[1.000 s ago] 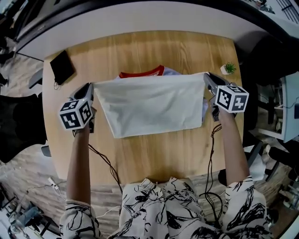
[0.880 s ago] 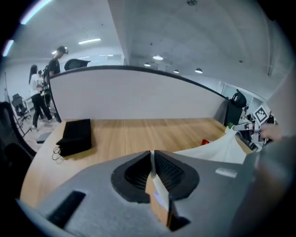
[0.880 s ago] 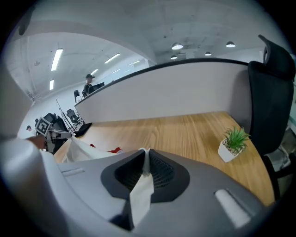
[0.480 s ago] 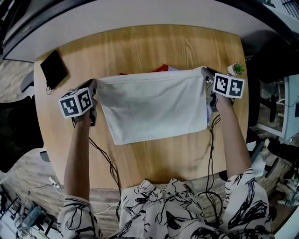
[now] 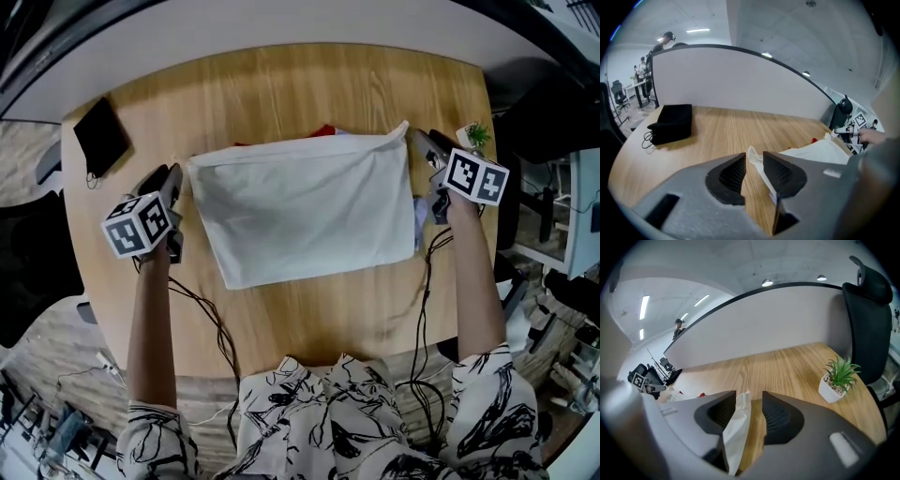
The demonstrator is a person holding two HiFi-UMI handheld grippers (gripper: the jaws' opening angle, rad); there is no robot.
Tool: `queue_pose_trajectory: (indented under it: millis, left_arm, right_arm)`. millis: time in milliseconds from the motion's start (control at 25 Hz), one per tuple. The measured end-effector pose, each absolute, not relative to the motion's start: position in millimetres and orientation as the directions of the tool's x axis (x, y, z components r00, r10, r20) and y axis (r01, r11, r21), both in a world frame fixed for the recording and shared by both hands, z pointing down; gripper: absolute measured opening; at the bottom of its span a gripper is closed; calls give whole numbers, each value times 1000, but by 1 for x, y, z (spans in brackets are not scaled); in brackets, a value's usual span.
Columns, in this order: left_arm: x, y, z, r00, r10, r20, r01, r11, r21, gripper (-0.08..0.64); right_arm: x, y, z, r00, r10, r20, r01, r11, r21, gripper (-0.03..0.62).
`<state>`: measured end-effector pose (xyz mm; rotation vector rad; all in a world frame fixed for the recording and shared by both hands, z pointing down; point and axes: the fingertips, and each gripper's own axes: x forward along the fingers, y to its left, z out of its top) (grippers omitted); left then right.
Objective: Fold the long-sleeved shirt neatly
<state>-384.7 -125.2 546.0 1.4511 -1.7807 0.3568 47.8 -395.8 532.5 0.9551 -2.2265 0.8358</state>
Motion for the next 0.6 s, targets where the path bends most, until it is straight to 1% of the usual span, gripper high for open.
queue_pose_trajectory:
  millis: [120,280,400,600]
  left_arm:
    - [-365,-102,528,-24,-701,713,-945,248,212,127]
    - [-329,-59,509,14,-699,715,-971,163,178,150]
    - [-293,-22,505,77,-688,721,-967,124,221,167]
    - [-244,35,519,153,-658,738,-934,148,326,189]
  right_arm:
    - [57,-373,525,-579,-411,704,-759,587,-281,190]
    - [76,-324,522,-565,-385,730,-726,653,-217,195]
    - [90,-280,518,-574,-354,738,-692,692,-206,209]
    - [108,-205,522,-587,-277,760,-647,725,-235,218]
